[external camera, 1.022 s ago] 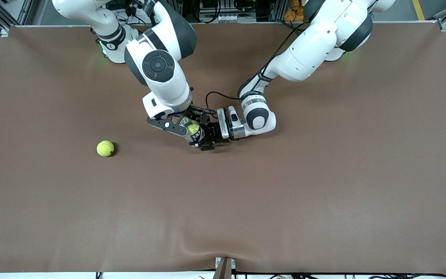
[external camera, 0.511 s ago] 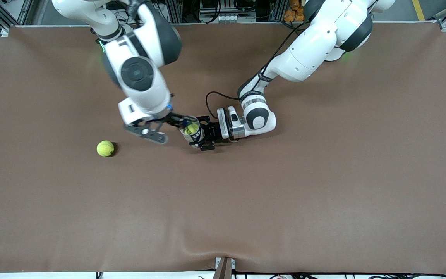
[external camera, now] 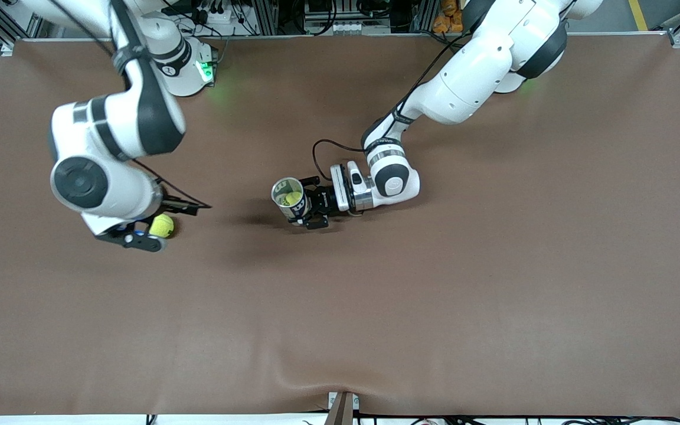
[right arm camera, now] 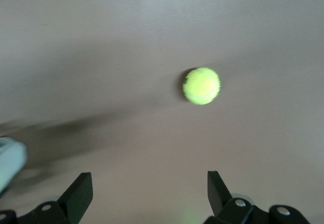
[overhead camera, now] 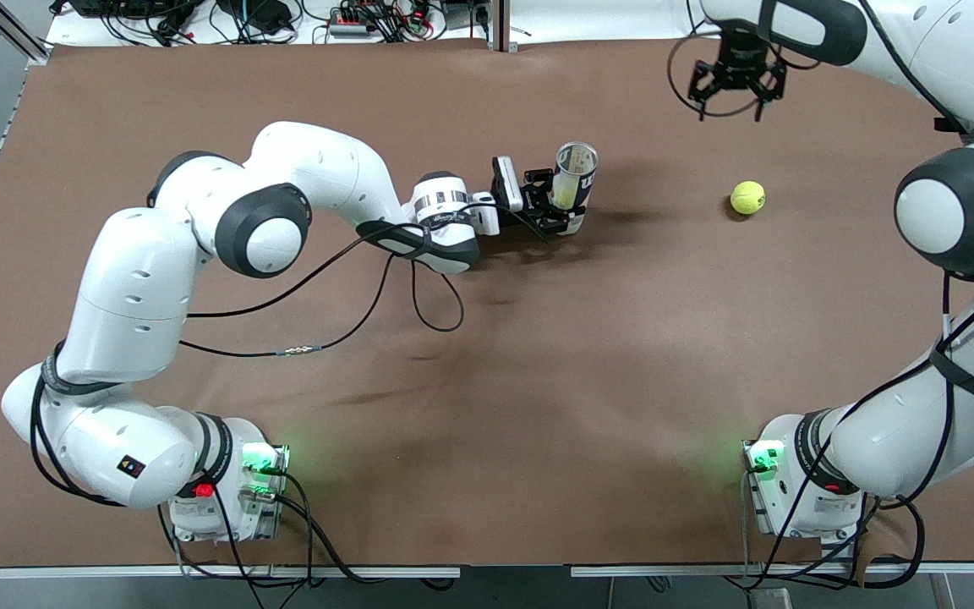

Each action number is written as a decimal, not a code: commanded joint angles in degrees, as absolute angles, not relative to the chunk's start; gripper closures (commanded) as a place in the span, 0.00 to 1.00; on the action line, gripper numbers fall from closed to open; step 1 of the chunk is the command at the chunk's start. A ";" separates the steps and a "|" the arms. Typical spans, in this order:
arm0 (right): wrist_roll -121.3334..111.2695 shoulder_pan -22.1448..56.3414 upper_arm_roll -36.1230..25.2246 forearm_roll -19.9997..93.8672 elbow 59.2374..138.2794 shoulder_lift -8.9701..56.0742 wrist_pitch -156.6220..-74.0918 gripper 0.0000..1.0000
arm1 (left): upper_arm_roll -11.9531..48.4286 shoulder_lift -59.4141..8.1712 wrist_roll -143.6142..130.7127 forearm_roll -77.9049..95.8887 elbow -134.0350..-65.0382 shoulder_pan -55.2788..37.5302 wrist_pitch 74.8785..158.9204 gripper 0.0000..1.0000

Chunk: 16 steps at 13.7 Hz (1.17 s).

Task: Insert tennis ball vertically with right arm
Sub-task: 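Move the right gripper to the second tennis ball and grasp it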

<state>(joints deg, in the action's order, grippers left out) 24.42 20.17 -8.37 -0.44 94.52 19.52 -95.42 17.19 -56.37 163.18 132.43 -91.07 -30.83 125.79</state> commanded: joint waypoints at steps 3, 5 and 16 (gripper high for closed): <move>23.03 15.21 -7.38 -2.29 110.81 16.79 -112.64 0.00 | 18.54 -58.54 184.39 137.64 -91.23 -30.15 124.98 0.28; 23.03 13.11 -7.38 -2.37 113.28 17.40 -118.10 0.00 | 18.54 -58.54 184.39 137.64 -91.23 -30.23 124.98 0.28; 19.69 10.11 -7.29 -5.54 116.72 23.99 -130.51 0.00 | 18.54 -58.54 186.59 137.90 -91.23 -30.59 124.98 0.50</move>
